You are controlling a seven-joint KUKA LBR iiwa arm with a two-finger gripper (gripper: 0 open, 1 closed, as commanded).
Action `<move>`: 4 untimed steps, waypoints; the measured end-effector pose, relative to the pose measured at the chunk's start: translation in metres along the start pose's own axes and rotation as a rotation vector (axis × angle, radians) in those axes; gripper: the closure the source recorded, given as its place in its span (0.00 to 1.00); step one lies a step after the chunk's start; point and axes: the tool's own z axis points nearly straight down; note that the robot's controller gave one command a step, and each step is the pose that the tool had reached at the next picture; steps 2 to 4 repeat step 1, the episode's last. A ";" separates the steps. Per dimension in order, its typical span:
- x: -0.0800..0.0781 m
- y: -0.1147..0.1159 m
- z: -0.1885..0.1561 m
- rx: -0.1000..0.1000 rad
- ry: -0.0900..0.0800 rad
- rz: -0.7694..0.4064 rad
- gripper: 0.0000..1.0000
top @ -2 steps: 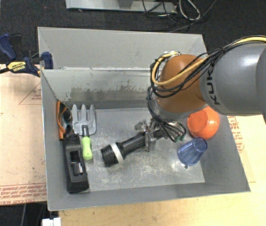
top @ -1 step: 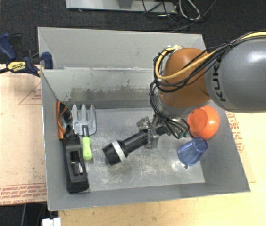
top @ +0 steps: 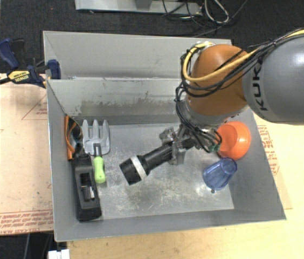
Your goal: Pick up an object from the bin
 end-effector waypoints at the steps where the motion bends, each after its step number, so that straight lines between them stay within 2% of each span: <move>1: -0.001 0.000 -0.037 0.001 -0.001 0.000 1.00; 4: -0.001 0.000 -0.037 0.001 -0.001 0.000 1.00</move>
Offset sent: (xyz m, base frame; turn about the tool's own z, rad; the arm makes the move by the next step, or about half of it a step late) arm 0.0003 0.0001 0.0247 -0.0002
